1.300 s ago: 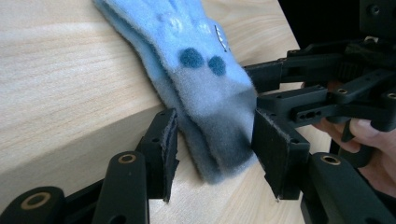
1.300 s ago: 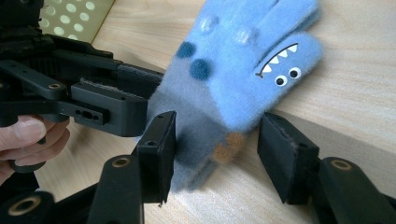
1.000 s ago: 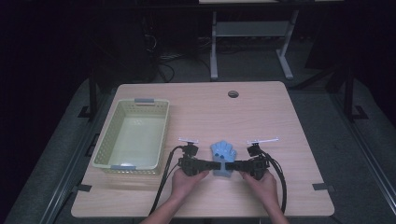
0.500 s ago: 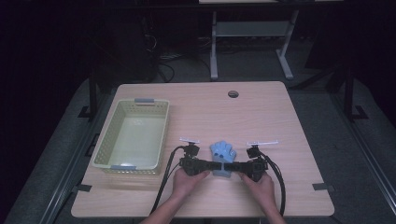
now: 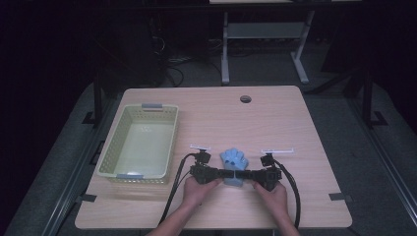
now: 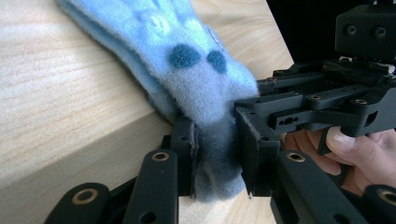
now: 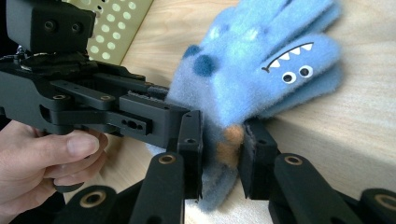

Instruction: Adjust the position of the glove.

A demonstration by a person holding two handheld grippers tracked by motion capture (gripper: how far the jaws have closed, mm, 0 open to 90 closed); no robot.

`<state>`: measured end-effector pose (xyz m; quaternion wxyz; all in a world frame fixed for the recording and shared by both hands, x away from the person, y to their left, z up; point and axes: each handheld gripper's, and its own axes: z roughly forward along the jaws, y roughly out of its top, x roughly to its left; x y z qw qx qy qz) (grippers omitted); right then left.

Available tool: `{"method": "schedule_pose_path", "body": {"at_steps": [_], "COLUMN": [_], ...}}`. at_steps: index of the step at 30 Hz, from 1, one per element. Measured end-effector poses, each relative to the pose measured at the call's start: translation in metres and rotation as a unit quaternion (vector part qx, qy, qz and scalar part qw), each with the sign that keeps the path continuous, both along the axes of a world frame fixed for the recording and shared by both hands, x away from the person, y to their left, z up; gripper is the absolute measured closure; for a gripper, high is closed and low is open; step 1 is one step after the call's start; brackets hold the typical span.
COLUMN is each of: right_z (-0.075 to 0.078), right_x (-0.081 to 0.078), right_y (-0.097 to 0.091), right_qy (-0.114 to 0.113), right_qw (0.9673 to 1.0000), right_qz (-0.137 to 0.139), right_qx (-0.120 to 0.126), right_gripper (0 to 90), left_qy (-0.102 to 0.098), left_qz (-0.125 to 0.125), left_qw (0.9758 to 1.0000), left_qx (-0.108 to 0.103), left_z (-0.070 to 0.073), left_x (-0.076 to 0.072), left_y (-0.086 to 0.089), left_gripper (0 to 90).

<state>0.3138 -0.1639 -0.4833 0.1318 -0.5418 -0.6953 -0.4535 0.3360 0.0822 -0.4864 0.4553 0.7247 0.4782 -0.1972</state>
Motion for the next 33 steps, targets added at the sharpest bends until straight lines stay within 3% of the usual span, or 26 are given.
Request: {"method": "schedule_pose_path", "body": {"at_steps": [13, 24, 33], "right_z": [0.006, 0.026, 0.04], "right_x": [0.001, -0.002, 0.002], "right_y": [-0.001, 0.003, 0.009], "right_qy": [-0.007, -0.026, -0.032], "right_qw": [0.9999, 0.9995, 0.9994], "right_qz": [0.003, 0.004, 0.012], "right_qx": [0.014, 0.016, 0.01], "right_gripper": [74.5, 74.4, 74.4], "left_qy": [-0.012, -0.036, -0.043], "left_qz": [-0.004, -0.013, -0.011], "left_qw": [0.9998, 0.9991, 0.9987], "left_qx": [-0.017, -0.018, -0.025], "left_z": [0.007, 0.026, 0.036], "left_x": [0.001, -0.001, 0.002], "left_y": [0.004, 0.009, 0.015], "left_gripper": [70.6, 70.2, 70.1]}}
